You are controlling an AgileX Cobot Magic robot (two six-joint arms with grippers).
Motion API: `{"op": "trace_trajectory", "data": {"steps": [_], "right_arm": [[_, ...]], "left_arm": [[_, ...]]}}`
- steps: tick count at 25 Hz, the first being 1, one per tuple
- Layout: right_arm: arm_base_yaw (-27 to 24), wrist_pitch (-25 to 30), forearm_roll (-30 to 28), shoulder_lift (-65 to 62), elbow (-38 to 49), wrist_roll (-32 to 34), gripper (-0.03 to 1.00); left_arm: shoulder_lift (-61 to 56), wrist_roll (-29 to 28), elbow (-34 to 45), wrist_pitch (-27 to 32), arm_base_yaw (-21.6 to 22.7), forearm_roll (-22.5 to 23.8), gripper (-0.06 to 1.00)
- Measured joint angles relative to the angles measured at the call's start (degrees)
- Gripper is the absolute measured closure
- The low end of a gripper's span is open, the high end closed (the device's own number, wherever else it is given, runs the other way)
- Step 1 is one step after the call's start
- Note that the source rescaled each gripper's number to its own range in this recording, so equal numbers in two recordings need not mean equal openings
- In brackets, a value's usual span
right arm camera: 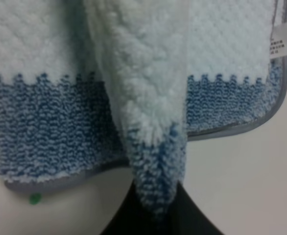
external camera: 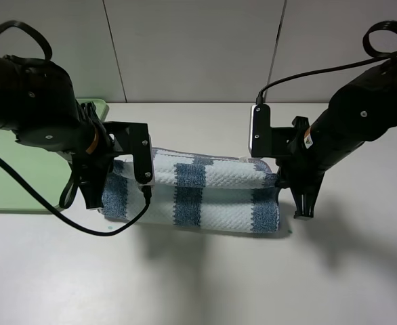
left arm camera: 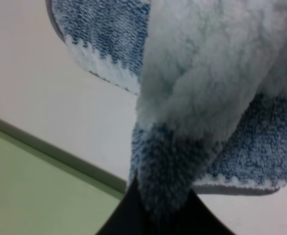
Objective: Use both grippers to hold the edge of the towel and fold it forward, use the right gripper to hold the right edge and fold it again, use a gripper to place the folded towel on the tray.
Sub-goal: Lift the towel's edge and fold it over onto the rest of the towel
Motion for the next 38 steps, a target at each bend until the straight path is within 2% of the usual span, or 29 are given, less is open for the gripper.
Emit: {"op": "trace_trajectory", "data": {"steps": [8, 16, 28, 33, 38], "right_arm": [[0.00, -3.87, -0.89, 0.73, 0.00, 0.40, 0.97], [0.00, -7.08, -1.63, 0.73, 0.00, 0.61, 0.97], [0.00, -9.46, -3.95, 0.73, 0.00, 0.61, 0.97], [0.00, -10.28, -5.27, 0.73, 0.00, 0.61, 0.97], [0.00, -10.69, -5.64, 0.73, 0.00, 0.85, 0.97]], "left_arm": [[0.00, 0.00, 0.00, -4.48, 2.60, 2.64, 0.94], [0.00, 0.00, 0.00, -9.16, 5.71, 3.25, 0.94], [0.00, 0.00, 0.00, -15.80, 6.24, 4.88, 0.94], [0.00, 0.00, 0.00, -17.34, 6.24, 4.93, 0.87], [0.00, 0.00, 0.00, -17.39, 6.24, 4.93, 0.72]]}}
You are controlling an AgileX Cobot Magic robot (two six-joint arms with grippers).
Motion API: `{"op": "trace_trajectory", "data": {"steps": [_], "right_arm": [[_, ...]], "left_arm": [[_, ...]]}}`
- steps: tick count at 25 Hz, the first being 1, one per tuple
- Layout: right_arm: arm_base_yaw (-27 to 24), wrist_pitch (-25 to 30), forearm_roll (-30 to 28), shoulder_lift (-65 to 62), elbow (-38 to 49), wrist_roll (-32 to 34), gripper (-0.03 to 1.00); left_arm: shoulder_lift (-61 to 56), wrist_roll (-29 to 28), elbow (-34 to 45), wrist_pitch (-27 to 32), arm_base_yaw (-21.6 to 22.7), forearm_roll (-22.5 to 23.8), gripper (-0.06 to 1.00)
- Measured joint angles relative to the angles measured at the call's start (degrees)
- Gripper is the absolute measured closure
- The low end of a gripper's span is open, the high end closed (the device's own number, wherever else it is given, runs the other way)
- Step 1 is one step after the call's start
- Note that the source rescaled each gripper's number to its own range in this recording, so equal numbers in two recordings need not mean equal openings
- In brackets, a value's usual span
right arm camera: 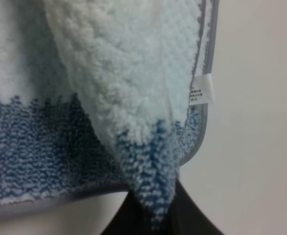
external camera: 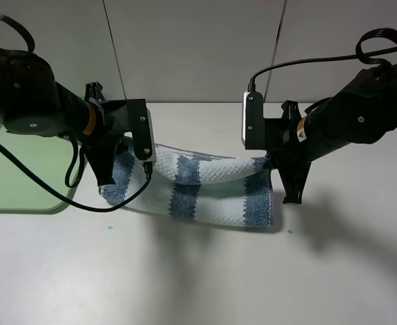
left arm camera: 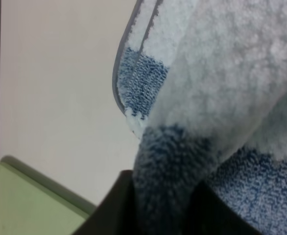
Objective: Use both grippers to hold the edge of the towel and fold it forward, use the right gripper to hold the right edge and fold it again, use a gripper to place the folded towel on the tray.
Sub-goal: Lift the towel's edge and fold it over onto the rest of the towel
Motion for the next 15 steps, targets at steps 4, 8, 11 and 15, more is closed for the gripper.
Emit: {"op": "trace_trajectory", "data": {"steps": [4, 8, 11, 15], "right_arm": [[0.00, -0.12, -0.05, 0.00, 0.00, 1.17, 0.93], [0.00, -0.23, -0.19, 0.00, 0.00, 2.81, 0.79], [0.00, -0.86, -0.45, 0.00, 0.00, 4.67, 0.66], [0.00, -2.18, -0.45, 0.00, 0.00, 7.54, 0.41]], "left_arm": [[0.00, 0.00, 0.00, 1.14, 0.00, 0.02, 0.63], [0.00, 0.00, 0.00, 2.84, 0.74, 0.02, 0.61], [0.00, 0.00, 0.00, 3.02, 3.58, 0.02, 0.61], [0.00, -0.28, 0.00, 3.20, 7.69, 0.02, 0.49]]}}
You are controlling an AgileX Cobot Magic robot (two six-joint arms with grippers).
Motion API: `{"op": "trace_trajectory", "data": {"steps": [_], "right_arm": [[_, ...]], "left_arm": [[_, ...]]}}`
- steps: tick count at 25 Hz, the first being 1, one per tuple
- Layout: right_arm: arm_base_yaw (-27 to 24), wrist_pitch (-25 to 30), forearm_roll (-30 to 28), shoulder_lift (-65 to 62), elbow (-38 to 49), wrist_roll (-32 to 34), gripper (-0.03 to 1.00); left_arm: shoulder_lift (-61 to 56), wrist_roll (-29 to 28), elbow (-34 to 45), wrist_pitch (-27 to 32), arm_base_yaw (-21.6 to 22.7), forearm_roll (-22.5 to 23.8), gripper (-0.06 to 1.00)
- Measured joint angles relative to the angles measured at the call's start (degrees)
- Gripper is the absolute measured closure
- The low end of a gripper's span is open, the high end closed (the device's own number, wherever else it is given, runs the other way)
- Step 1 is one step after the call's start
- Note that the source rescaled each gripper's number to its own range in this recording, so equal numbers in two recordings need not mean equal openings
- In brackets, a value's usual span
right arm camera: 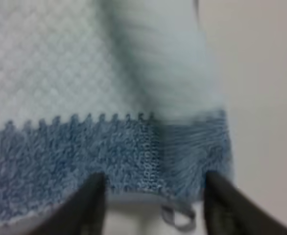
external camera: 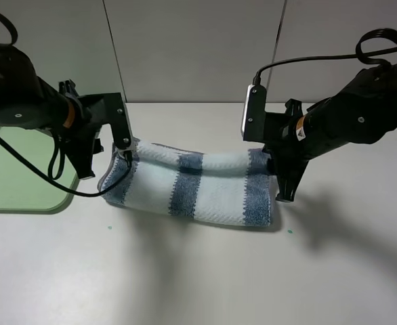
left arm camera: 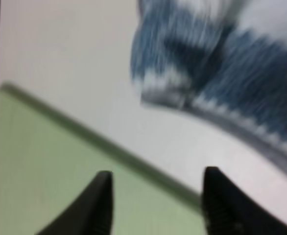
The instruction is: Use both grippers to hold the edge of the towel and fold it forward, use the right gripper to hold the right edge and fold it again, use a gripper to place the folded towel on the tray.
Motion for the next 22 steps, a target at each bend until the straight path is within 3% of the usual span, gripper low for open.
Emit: {"op": "trace_trajectory", "data": {"steps": [4, 7, 12, 22], "right_arm": [[0.00, -1.72, 0.00, 0.00, 0.00, 1.97, 0.21], [0.00, -1.90, 0.00, 0.00, 0.00, 2.48, 0.13], [0.00, -1.95, -0.06, 0.00, 0.00, 4.26, 0.00], [0.00, -1.85, -0.06, 0.00, 0.00, 7.88, -0.03]], "left_arm": [[0.00, -1.61, 0.00, -2.78, 2.69, 0.00, 0.20], [0.00, -2.08, 0.00, -4.84, 3.30, 0.00, 0.07], [0.00, -2.13, 0.00, -5.94, 3.31, 0.00, 0.02], [0.00, -2.36, 0.00, -6.21, 3.36, -0.05, -0.03]]}}
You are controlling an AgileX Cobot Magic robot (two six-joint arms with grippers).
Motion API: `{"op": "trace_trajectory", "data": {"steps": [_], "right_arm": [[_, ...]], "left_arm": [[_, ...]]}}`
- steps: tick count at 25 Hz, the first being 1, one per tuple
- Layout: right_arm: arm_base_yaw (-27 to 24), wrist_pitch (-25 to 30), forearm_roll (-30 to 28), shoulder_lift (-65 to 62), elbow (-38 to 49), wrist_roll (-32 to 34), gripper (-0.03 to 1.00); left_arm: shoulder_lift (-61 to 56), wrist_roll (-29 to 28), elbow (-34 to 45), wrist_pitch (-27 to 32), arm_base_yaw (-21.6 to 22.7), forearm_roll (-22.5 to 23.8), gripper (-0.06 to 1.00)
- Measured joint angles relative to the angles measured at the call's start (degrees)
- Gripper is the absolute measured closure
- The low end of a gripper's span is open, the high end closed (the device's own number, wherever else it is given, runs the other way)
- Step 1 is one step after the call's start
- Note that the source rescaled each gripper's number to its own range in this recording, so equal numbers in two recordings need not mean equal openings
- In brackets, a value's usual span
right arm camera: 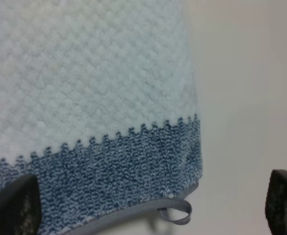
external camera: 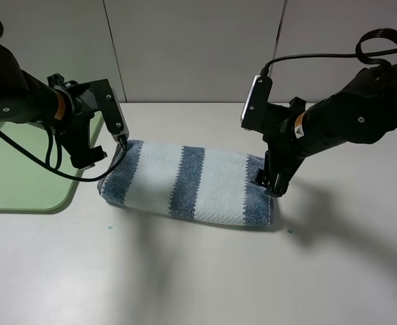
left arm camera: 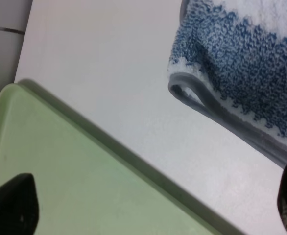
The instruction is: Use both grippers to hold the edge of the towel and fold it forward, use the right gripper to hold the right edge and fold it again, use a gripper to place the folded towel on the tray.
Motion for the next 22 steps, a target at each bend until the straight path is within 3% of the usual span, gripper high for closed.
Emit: {"op": "trace_trajectory", "data": {"steps": [22], "right_arm": [[0.00, 1.21, 0.10, 0.00, 0.00, 3.85, -0.03]], "left_arm": [[0.00, -1.65, 0.00, 0.05, 0.00, -0.11, -0.05]]}}
